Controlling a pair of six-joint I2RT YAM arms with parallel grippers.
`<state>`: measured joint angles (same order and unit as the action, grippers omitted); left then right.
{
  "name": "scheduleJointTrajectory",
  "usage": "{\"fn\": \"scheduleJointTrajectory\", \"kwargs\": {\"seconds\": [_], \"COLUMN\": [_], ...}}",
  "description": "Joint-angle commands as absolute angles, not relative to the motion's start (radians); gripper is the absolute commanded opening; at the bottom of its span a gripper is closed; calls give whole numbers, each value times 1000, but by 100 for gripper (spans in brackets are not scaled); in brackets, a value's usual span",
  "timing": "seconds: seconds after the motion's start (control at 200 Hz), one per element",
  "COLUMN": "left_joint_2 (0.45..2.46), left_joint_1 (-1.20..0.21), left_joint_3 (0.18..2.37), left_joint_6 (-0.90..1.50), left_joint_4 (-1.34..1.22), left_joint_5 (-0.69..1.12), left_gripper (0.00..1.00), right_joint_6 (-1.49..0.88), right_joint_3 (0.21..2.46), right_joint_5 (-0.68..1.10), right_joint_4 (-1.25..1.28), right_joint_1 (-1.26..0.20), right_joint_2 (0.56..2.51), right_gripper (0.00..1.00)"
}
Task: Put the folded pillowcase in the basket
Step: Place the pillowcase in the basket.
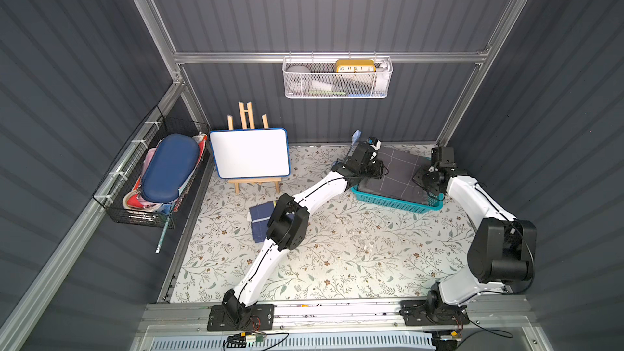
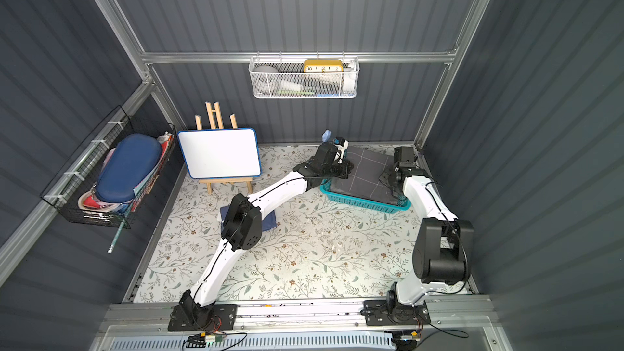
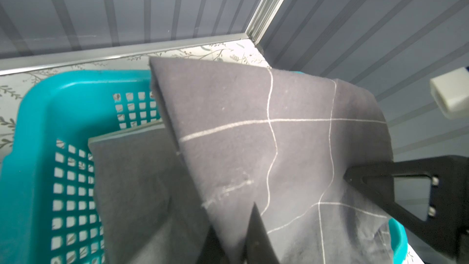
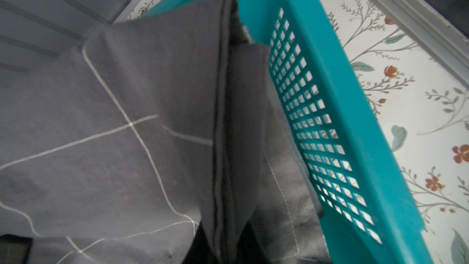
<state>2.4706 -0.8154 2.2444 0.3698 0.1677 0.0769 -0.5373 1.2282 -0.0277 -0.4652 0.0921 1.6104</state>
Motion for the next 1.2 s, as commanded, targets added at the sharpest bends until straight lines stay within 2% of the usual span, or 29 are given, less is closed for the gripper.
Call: {"fn": "scheduleJointTrajectory", "kwargs": {"seconds": [0.0, 0.265, 0.44, 0.81, 1.14, 1.195], "left_joint_2": [2421, 2315, 2314, 2470, 2561, 2570], "left_joint_1": [-809, -812, -813, -811, -801, -800], "left_joint_3": [2180, 2080, 2059, 2251, 2333, 2341], "left_joint_6": [389, 399, 402, 386, 377, 377], "left_joint_4": [132, 80, 91, 235, 280, 279], "left_joint_5": [89, 66, 74, 98, 57, 55], "left_gripper": [0, 0, 0, 0, 7, 10], "right_joint_6": [-535, -531, -532, -524, -519, -520], "right_joint_3": [1271, 1271, 1237, 1239, 1276, 1281], "right_joint_5": [-53, -27, -36, -96, -138, -142], "right_joint_4": [-484, -510, -514, -510, -513, -514], "right_joint_1": [104, 104, 104, 104, 104, 104], "right_joint_2": [1605, 1550, 1540, 1633, 1725, 1732], "right_gripper": [0, 2, 2, 3, 7, 7]}}
